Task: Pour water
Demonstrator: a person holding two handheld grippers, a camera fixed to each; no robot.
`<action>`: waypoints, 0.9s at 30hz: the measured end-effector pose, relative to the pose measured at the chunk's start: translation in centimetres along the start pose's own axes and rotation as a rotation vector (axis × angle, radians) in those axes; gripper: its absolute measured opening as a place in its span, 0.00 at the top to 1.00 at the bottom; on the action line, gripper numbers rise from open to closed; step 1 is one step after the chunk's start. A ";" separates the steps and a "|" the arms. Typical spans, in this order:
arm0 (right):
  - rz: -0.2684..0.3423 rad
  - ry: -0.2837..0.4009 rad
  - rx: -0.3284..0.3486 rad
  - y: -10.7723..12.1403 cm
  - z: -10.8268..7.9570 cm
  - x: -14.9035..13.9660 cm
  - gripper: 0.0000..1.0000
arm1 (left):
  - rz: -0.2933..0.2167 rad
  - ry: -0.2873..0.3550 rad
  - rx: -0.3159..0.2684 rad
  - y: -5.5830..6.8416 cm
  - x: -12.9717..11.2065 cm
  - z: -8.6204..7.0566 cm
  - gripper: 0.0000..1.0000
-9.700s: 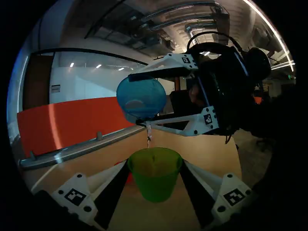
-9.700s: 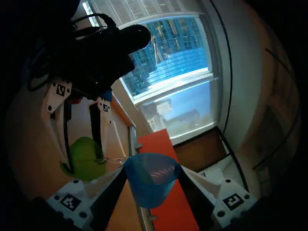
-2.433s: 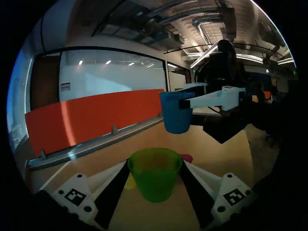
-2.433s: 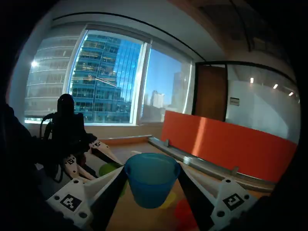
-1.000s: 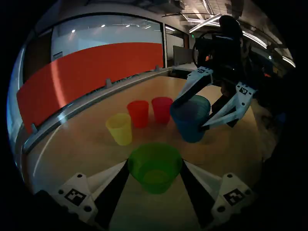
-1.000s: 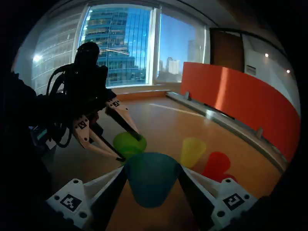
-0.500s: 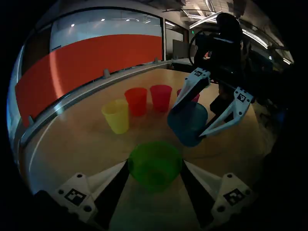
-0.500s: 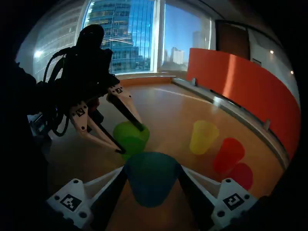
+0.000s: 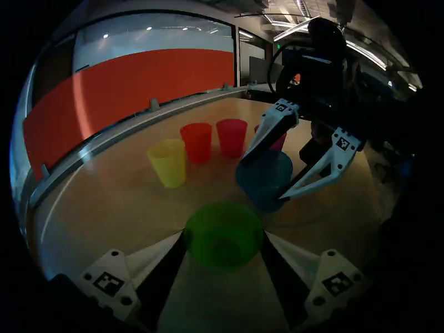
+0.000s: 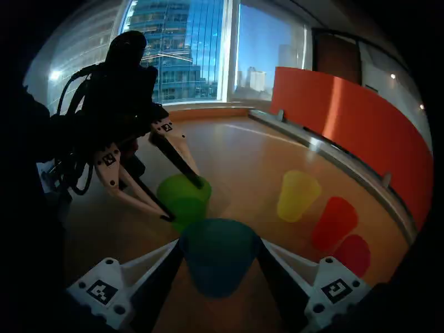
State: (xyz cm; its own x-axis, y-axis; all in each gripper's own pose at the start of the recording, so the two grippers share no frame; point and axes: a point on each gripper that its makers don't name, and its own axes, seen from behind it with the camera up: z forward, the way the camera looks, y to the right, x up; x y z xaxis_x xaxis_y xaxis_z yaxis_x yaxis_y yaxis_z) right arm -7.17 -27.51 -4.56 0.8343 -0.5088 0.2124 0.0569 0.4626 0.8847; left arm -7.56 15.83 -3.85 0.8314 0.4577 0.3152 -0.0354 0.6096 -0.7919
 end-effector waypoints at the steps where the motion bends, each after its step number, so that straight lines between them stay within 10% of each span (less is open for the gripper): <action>1: -0.001 0.000 -0.002 0.0 0.1 0.0 0.08 | 0.000 -0.001 0.001 0.0 0.0 0.0 0.12; 27: 0.002 0.018 -0.008 -0.3 0.8 -0.4 0.07 | -0.043 0.004 0.005 -0.1 -0.1 -1.3 0.03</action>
State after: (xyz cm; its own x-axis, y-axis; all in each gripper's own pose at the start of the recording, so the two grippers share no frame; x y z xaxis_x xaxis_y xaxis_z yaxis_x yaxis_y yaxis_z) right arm -7.98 -28.04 -4.60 0.8442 -0.4946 0.2068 0.0591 0.4693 0.8811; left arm -6.90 14.89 -4.53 0.8345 0.4282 0.3468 -0.0021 0.6318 -0.7751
